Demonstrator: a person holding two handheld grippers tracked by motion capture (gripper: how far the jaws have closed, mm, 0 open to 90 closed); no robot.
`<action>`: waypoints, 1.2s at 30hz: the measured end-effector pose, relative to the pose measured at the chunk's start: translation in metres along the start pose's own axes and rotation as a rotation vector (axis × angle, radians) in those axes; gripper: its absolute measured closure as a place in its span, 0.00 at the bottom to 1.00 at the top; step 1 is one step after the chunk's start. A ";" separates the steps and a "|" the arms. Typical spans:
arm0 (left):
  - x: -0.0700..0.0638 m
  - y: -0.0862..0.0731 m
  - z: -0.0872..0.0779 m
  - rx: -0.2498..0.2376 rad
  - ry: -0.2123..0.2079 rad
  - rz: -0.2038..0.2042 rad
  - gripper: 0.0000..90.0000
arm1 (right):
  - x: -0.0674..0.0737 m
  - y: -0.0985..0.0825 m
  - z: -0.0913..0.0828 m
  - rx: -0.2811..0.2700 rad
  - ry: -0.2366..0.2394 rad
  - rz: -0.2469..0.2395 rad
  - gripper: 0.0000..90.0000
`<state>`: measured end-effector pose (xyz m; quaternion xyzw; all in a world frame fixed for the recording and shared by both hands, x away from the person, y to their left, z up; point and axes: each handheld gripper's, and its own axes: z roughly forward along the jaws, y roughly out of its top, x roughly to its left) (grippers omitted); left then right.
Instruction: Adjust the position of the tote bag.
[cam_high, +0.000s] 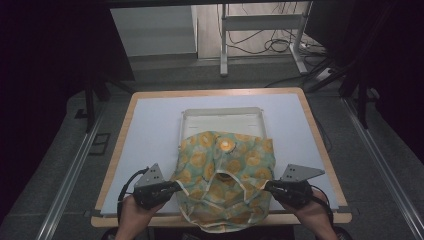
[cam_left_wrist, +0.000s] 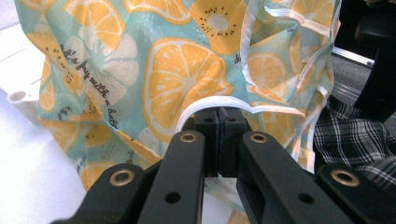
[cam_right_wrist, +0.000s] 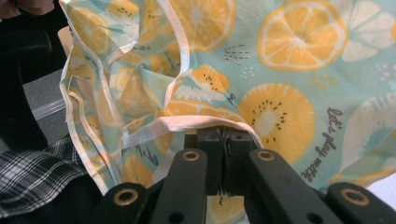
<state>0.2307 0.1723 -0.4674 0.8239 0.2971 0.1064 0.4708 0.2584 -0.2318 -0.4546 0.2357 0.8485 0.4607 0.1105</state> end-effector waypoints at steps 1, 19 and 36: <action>0.001 0.002 0.001 -0.003 -0.005 -0.001 0.99 | -0.001 0.001 0.000 -0.003 -0.001 0.000 0.97; 0.004 0.027 0.017 -0.022 -0.035 0.017 0.99 | -0.003 0.017 0.013 -0.018 0.034 0.008 0.96; 0.019 0.058 0.017 -0.088 -0.055 -0.017 0.99 | -0.009 0.043 0.023 -0.033 0.051 -0.002 0.96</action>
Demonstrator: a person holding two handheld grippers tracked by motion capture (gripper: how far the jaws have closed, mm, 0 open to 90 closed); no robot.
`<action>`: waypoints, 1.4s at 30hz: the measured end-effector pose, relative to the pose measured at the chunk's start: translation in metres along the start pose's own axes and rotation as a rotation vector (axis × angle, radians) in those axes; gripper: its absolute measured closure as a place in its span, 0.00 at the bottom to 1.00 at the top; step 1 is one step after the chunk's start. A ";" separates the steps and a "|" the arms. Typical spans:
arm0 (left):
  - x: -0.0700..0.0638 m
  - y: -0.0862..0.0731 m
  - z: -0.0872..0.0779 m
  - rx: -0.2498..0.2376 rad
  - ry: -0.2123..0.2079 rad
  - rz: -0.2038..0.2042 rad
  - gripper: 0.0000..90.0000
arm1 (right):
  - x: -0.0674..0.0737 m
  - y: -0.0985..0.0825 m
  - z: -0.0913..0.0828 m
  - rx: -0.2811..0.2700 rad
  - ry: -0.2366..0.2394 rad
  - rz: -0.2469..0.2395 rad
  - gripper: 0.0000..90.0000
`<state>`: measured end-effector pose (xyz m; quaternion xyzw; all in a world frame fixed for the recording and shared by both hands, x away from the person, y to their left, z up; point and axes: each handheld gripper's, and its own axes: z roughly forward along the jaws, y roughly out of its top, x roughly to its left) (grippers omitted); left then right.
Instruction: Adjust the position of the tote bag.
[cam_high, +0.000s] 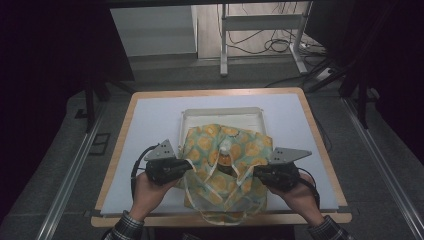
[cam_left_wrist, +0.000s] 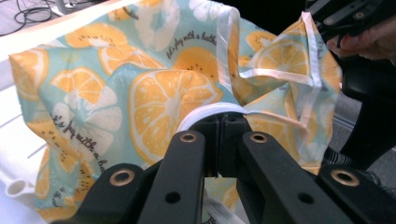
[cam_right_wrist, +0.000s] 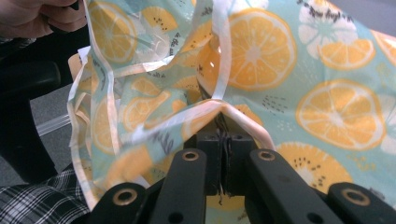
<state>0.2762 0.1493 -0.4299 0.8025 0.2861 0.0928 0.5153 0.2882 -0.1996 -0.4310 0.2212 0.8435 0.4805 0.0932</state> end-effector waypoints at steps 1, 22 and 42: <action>0.002 0.001 0.000 0.000 0.002 -0.004 0.99 | 0.000 0.002 0.000 -0.004 0.000 -0.002 0.96; 0.028 0.030 0.006 0.121 -0.003 -0.021 0.99 | -0.018 0.030 0.002 -0.013 -0.008 0.015 0.96; 0.040 0.047 0.012 0.120 -0.020 -0.040 0.99 | -0.033 0.054 0.006 -0.016 -0.011 0.032 0.96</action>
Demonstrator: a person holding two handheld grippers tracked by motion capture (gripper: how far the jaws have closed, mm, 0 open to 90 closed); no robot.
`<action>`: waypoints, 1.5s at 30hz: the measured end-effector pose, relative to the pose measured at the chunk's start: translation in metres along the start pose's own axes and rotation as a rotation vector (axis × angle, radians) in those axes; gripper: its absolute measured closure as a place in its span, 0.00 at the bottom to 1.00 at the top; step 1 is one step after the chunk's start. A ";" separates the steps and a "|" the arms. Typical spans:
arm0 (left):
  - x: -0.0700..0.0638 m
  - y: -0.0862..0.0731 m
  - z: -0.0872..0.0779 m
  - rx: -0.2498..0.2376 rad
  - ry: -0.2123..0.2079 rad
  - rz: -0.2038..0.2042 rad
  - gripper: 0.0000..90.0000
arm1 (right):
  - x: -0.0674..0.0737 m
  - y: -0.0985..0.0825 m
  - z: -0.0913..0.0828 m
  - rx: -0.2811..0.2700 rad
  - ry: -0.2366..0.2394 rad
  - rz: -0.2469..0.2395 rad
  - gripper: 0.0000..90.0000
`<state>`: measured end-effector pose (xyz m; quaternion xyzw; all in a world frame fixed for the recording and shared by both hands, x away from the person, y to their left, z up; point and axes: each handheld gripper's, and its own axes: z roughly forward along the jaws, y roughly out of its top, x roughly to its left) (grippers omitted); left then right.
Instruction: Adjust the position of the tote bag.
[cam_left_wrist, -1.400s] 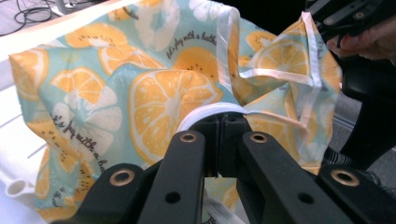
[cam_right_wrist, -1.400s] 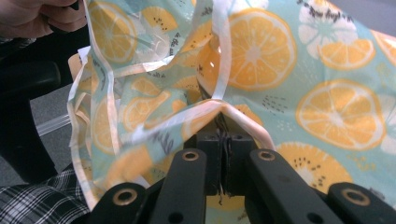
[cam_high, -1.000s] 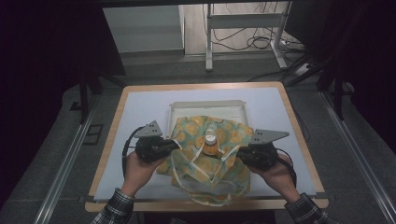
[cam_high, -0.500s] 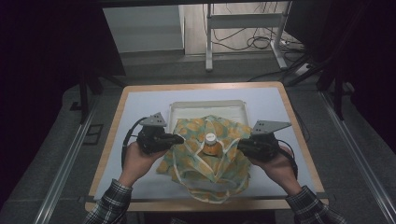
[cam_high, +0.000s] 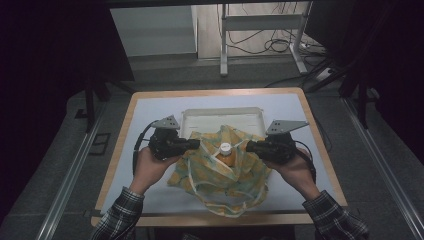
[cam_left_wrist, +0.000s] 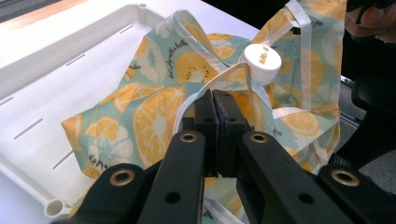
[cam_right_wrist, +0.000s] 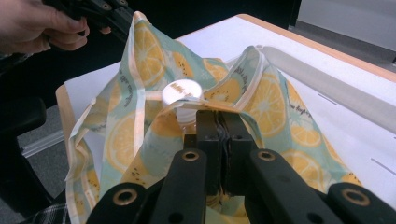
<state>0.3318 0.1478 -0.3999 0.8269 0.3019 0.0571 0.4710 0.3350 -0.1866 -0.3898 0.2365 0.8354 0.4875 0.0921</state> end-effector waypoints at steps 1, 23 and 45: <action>0.001 0.001 0.000 -0.005 0.003 0.000 0.99 | -0.002 0.002 0.002 -0.003 -0.001 0.001 0.96; -0.016 -0.024 0.016 0.056 -0.041 0.011 0.99 | 0.011 -0.023 0.019 0.076 0.034 -0.011 0.94; -0.017 0.013 0.016 -0.016 -0.029 0.042 0.99 | 0.008 0.023 0.024 -0.004 0.021 -0.052 0.95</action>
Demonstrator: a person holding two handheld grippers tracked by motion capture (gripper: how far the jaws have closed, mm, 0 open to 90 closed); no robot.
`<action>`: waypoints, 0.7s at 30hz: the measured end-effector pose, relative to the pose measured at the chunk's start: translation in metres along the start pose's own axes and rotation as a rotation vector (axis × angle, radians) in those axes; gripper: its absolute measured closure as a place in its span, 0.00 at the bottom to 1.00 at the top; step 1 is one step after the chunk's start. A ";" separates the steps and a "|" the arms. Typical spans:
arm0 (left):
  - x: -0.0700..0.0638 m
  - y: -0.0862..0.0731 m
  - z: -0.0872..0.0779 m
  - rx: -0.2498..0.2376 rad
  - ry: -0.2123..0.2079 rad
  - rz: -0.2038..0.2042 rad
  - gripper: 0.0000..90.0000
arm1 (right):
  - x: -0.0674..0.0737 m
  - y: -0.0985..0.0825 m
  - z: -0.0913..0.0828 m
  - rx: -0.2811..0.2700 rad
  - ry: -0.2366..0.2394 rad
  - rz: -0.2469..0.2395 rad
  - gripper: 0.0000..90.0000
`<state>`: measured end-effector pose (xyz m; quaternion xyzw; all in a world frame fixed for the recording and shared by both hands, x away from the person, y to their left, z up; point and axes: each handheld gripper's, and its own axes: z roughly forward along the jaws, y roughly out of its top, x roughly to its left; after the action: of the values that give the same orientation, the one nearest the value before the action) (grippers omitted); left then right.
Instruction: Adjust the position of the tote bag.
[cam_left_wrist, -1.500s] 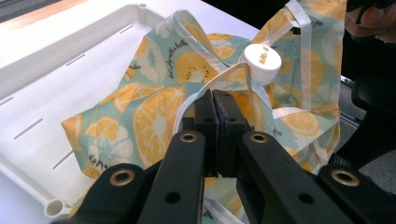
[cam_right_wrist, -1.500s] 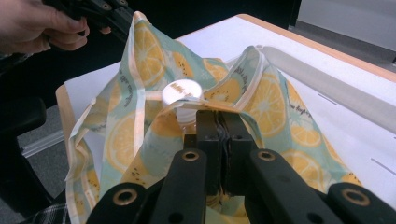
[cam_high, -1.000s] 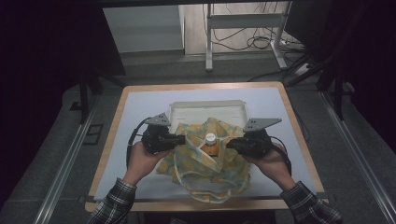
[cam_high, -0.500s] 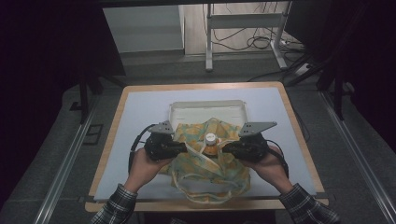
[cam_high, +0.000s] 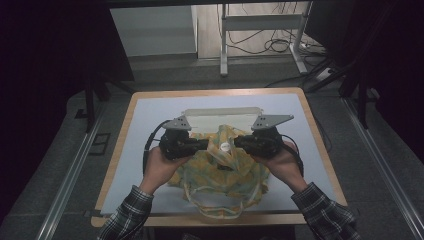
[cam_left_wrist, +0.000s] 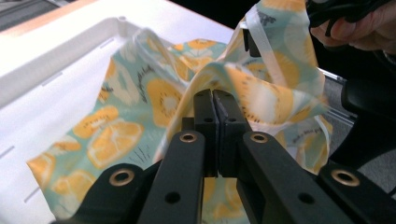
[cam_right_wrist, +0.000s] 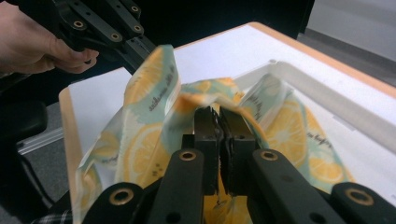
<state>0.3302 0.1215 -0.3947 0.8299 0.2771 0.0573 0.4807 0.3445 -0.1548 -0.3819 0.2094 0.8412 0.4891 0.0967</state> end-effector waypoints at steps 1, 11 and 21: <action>0.001 0.002 0.000 -0.005 0.003 -0.001 0.99 | 0.000 0.000 0.000 0.000 0.000 0.000 0.95; 0.019 0.012 0.011 0.009 0.053 -0.030 0.99 | -0.031 0.010 0.007 -0.012 -0.060 0.063 0.95; 0.038 0.008 0.027 0.055 0.093 -0.068 0.99 | -0.063 0.003 0.021 0.039 -0.123 0.132 0.95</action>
<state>0.3749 0.1172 -0.4092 0.8293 0.3289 0.0719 0.4459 0.4092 -0.1649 -0.3930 0.2956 0.8275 0.4642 0.1116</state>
